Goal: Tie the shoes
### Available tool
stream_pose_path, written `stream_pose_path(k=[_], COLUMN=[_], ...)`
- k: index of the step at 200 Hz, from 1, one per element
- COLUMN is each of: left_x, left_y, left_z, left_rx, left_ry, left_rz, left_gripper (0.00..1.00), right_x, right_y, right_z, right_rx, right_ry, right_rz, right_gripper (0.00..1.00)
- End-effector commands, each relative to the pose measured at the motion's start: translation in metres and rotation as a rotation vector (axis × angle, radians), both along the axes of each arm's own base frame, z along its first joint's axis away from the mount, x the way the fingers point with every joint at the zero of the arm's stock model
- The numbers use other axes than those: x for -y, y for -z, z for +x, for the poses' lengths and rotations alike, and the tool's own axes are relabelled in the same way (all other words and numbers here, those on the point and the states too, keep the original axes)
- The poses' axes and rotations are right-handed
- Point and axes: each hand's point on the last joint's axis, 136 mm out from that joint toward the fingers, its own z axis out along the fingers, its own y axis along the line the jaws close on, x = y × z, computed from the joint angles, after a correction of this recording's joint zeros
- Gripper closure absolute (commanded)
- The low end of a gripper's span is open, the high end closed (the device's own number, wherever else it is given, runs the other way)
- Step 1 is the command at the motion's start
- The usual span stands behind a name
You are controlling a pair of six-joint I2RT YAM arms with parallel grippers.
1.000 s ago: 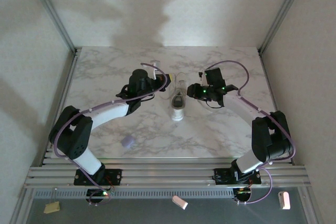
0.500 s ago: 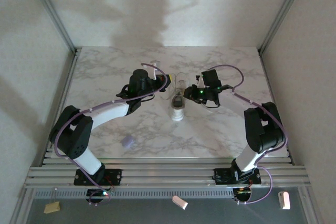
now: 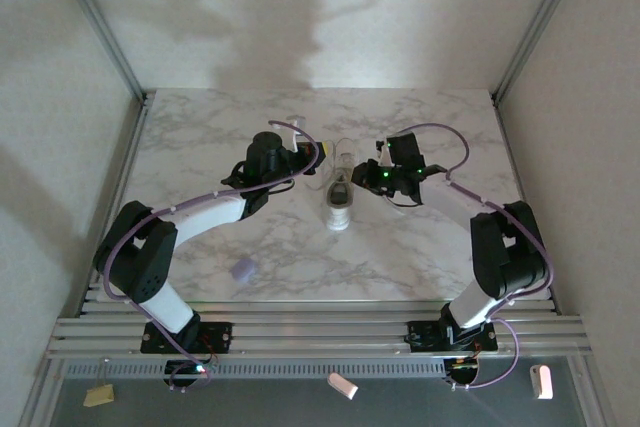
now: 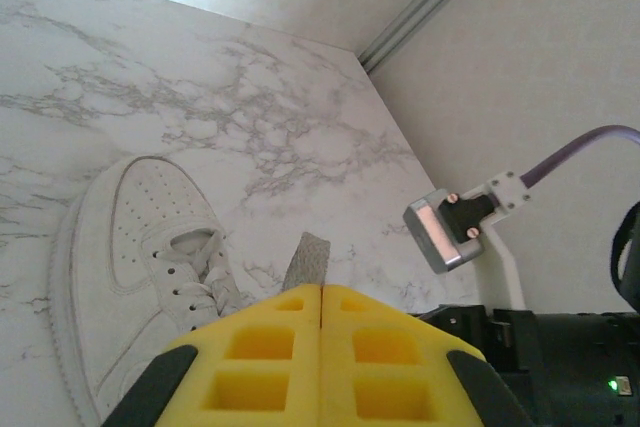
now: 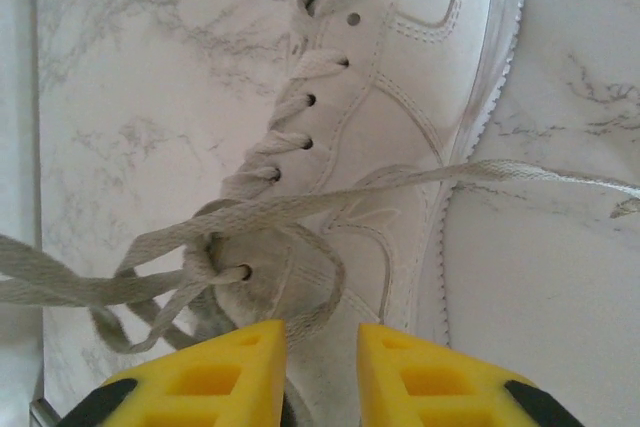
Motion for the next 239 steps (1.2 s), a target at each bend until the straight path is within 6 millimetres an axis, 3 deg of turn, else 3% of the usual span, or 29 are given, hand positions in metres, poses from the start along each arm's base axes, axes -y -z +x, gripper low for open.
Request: stream_pose_path(k=[1, 43, 88, 131, 161, 239], left_x=[-0.003, -0.003, -0.003, -0.004, -0.005, -0.005], left_y=[-0.004, -0.003, -0.004, -0.002, 0.0, -0.002], left_z=[0.002, 0.001, 0.0, 0.0, 0.001, 0.0], left_rx=[0.0, -0.002, -0.002, -0.005, -0.007, -0.004], left_ry=[-0.008, -0.008, -0.007, -0.01, -0.012, -0.012], left_rz=[-0.012, -0.016, -0.017, -0.014, -0.01, -0.003], left_gripper=[1.0, 1.0, 1.0, 1.0, 1.0, 1.0], right_x=[0.004, -0.003, -0.007, -0.014, -0.007, -0.001], right_y=[-0.012, -0.005, 0.006, 0.003, -0.007, -0.024], right_z=[0.003, 0.008, 0.013, 0.01, 0.003, -0.023], right_rx=[0.046, 0.016, -0.013, -0.008, 0.03, 0.102], right_ry=[0.028, 0.006, -0.014, -0.048, -0.056, -0.209], right_rz=[0.008, 0.022, 0.008, 0.04, 0.016, -0.106], right_gripper=[0.7, 0.66, 0.68, 0.84, 0.96, 1.0])
